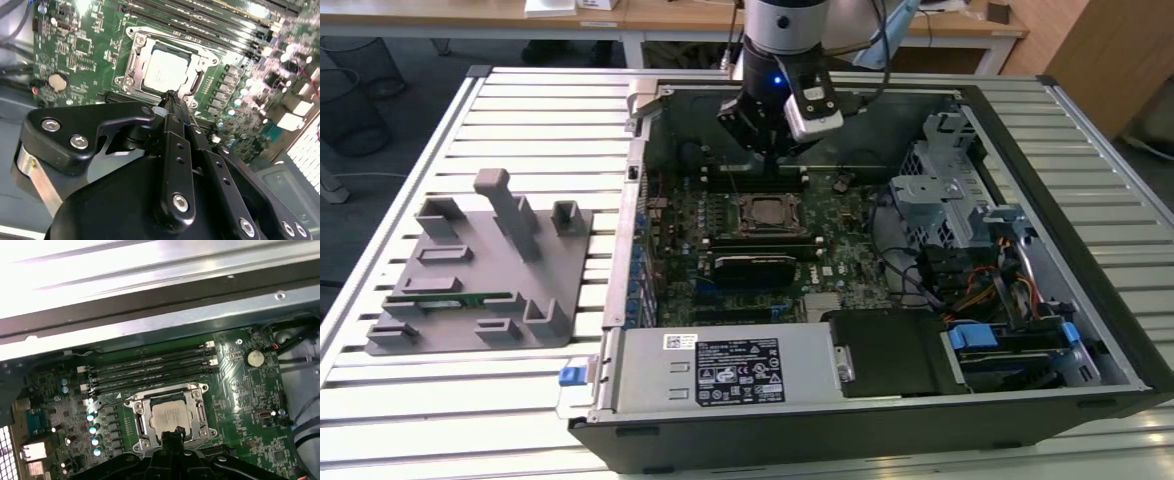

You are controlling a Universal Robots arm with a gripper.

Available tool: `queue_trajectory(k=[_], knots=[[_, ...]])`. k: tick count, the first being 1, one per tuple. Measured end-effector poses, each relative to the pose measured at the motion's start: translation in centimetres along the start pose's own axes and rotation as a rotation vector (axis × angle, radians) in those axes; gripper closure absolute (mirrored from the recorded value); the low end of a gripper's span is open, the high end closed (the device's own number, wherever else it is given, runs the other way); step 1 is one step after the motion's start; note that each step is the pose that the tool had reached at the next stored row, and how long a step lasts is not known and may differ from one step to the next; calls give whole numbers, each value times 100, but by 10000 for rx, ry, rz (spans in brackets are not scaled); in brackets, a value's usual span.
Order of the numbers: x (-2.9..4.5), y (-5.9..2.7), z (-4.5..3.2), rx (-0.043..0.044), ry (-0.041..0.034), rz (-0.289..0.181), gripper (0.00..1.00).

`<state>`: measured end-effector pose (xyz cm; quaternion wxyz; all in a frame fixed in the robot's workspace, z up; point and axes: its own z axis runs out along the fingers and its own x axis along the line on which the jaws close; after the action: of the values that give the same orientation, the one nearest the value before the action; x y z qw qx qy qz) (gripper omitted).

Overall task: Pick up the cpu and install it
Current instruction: 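Install the first cpu locking lever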

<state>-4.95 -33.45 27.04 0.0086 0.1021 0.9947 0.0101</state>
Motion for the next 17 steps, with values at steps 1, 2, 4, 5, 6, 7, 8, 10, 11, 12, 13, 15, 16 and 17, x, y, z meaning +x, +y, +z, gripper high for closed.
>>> queue_trajectory(k=[1, 2, 4, 5, 6, 7, 8, 10, 11, 12, 13, 15, 16, 17], knots=[[0, 0, 1, -3, 4, -179, 89], [0, 0, 3, -7, 7, -359, 89], [0, 0, 6, -11, 15, -718, 89], [0, 0, 7, -14, 20, -896, 89], [1, 0, 8, -17, 22, -1019, 89], [3, -1, 10, -19, 25, -1206, 89], [10, -2, 13, -22, 27, -1301, 89], [13, -3, 15, -23, 32, -1460, 89], [19, -4, 17, -24, 33, -1541, 89], [21, -5, 17, -25, 36, -1638, 89], [23, -5, 19, -26, 39, -1751, 89], [24, -5, 23, -33, 44, -2060, 89], [25, -5, 25, -36, 48, -2243, 89], [25, -6, 27, -38, 52, -2404, 89]])
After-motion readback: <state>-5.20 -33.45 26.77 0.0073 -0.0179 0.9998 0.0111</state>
